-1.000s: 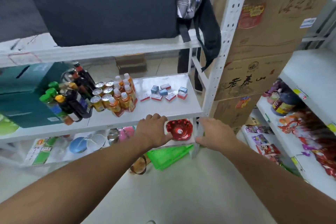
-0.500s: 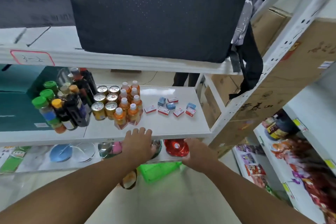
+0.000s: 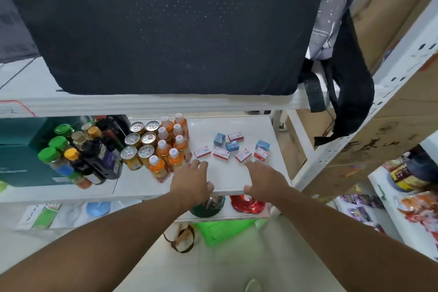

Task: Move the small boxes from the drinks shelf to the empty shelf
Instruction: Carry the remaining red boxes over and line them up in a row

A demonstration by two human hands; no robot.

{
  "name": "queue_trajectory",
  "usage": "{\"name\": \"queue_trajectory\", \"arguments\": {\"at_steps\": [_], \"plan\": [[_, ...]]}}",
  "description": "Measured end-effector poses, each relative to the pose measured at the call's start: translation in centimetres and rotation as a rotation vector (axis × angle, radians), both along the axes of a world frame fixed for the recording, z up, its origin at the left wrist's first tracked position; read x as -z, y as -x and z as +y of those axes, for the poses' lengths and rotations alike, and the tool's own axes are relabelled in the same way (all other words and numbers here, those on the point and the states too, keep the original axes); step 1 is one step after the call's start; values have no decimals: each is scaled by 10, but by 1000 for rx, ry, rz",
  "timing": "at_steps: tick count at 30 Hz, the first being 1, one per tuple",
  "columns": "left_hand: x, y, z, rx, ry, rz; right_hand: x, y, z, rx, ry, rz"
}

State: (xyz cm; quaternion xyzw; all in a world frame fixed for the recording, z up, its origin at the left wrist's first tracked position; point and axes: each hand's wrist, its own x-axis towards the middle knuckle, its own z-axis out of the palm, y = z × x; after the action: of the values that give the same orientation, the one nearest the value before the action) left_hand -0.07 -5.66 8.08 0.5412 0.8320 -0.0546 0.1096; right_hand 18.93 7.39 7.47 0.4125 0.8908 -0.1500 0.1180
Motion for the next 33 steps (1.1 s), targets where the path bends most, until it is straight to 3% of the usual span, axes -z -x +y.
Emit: {"name": "queue_trajectory", "arguments": {"at_steps": [3, 9, 23, 26, 33], "plan": [[2, 2, 29, -74, -7, 39, 10, 6, 38, -4, 5, 26], [41, 13, 77, -244, -7, -105, 49, 24, 87, -102, 25, -67], [150, 72, 142, -236, -18, -164, 139, 73, 143, -279, -213, -99], [156, 68, 138, -256, -77, -131, 142, 69, 137, -329, -263, -79], [120, 48, 103, -292, -86, -150, 101, 48, 106, -198, -96, 20]]}}
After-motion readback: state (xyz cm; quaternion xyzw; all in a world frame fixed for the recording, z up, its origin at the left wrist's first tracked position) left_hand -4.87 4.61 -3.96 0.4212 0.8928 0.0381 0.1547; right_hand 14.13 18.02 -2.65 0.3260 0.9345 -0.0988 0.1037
